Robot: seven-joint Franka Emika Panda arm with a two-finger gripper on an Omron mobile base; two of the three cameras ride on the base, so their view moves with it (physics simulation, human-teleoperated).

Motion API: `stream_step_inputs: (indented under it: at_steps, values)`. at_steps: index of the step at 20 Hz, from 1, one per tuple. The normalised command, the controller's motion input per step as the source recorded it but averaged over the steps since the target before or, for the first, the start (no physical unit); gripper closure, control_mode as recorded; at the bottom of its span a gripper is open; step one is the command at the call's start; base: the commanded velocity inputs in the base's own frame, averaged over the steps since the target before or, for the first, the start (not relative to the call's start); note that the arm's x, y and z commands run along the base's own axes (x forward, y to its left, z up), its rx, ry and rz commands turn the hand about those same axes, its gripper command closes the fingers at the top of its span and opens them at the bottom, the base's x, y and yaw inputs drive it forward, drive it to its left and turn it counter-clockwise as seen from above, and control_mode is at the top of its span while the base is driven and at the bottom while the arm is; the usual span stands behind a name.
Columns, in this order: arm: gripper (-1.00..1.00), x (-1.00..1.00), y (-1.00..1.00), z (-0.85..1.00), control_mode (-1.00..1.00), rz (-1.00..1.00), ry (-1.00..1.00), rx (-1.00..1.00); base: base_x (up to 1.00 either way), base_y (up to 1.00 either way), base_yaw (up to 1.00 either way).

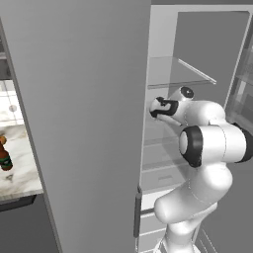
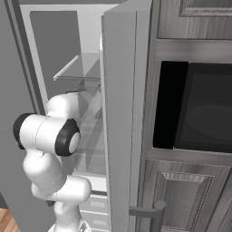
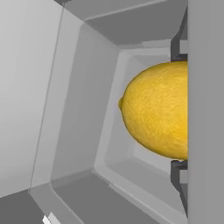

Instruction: Place the beer on the top shelf of the fridge to keep it out of children's reach, and place the lemon and apple on lower shelves for easy access.

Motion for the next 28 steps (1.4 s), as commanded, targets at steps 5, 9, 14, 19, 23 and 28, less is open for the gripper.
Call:
stream_step_inputs:
  at_steps: [5,9,14,19,23,28]
  values:
    - [-1.0,-0.17,0.35,0.1,-1.0,0.03,0.0,-0.06,0.0,0.0,0.0]
    - [-1.0,-0.46,0.46,0.38,-1.0,0.01,-0.02,-0.13,0.0,0.0,0.0]
    - [-1.0,-0.88,0.08,0.42,-1.0,0.0,0.0,-0.11,0.0,0.0,0.0]
    - [-1.0,-1.0,0.0,0.4,-1.0,0.0,0.0,-0.06,0.0,0.0,0.0]
    - [-1.0,-1.0,0.0,0.5,-1.0,0.0,-0.02,-0.06,0.0,0.0,0.0]
    - [-1.0,-1.0,0.0,0.28,-1.0,0.0,-0.02,-0.03,0.0,0.0,0.0]
